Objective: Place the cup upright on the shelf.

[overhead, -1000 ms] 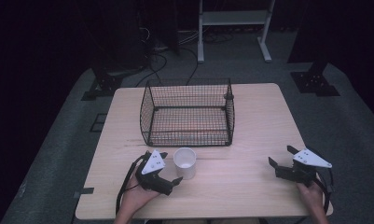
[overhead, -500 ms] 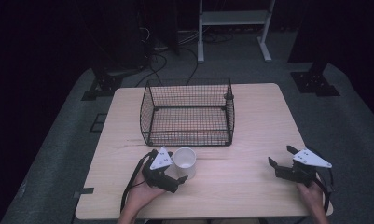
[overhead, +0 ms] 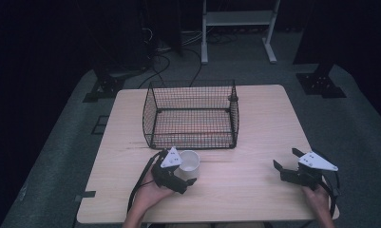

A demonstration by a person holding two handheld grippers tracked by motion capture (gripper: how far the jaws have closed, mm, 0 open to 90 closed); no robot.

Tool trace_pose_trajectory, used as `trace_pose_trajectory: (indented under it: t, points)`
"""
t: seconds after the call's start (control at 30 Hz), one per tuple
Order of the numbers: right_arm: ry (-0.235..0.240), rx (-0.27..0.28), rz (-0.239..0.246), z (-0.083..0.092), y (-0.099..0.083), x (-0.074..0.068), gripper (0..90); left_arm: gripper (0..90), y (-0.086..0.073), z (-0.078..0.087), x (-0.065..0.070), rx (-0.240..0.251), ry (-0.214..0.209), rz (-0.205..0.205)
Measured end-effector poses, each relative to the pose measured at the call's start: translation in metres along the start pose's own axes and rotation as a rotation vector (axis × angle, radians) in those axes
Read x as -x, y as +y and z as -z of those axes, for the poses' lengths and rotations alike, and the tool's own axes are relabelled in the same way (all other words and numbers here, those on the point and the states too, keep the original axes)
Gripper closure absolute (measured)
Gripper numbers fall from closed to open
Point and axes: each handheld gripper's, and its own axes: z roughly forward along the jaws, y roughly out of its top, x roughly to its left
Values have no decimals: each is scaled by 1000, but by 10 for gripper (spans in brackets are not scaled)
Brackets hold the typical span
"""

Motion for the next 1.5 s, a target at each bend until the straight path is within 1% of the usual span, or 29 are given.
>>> trace_pose_trajectory:
  t: [0.23,0.27,0.37,0.47,0.53,0.63,0.7,0.83,0.9,0.97,1.1,1.2,1.27,1.3,1.5]
  points:
    - [1,1,0,0,0,0,131,22,4,-7,-4,-31,-10,8]
    - [1,2,-1,0,0,0,131,43,4,-10,-5,-36,-14,7]
    - [2,3,-1,0,0,0,131,58,5,-12,-5,-50,-12,8]
    - [2,3,0,0,0,0,131,70,5,-13,-6,-50,-14,11]
    - [1,3,2,0,0,0,130,112,5,-12,-6,-40,-21,9]
    - [1,3,1,0,0,0,131,148,5,-11,-7,-43,-17,3]
    - [0,3,2,0,0,0,131,202,5,-10,-8,-39,-25,3]
    - [0,3,1,0,0,0,131,204,5,-9,-8,-49,-31,3]
    - [0,3,2,0,0,0,131,204,5,-8,-8,-47,-40,4]
    - [0,3,1,0,0,0,131,205,7,-7,-7,-46,-38,1]
    - [-1,4,0,0,0,0,131,205,13,-3,-6,-35,-36,-14]
    - [-1,4,-2,0,0,0,131,205,18,2,-8,-22,-40,-16]
    - [0,5,-3,0,0,0,130,205,19,3,-10,-16,-56,-5]
    - [1,4,-1,0,0,0,130,204,19,4,-11,-15,-56,-3]
    - [1,4,0,0,0,0,131,205,22,9,-13,-5,-62,-11]
